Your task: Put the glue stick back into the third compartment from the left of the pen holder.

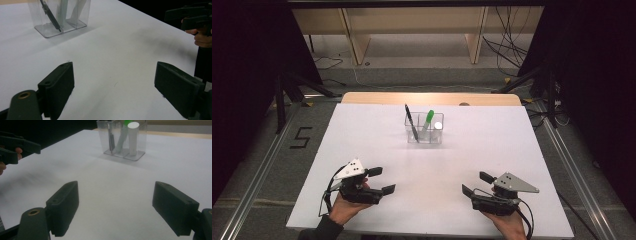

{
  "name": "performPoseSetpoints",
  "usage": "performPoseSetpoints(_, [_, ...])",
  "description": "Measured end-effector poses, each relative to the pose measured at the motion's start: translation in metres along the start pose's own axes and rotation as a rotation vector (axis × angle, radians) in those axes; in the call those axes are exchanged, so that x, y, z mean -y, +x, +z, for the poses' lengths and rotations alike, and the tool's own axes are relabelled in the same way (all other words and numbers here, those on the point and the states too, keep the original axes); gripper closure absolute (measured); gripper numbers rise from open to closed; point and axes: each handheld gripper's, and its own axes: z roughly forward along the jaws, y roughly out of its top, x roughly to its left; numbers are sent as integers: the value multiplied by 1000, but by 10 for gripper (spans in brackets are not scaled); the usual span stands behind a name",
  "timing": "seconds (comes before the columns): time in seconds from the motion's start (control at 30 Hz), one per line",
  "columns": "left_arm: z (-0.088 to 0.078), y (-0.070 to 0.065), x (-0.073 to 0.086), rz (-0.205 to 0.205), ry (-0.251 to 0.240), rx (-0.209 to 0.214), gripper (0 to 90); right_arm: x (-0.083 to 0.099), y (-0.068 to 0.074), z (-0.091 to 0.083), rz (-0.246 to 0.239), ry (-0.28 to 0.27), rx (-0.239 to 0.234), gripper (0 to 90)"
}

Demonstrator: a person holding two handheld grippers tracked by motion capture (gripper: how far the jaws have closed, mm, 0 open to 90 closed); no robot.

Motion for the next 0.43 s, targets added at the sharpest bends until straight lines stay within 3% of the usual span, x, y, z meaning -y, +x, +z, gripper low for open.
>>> performPoseSetpoints(0.43, [0,3,0,-3,-8,-10,158,1,-1,1,3,6,2,221])
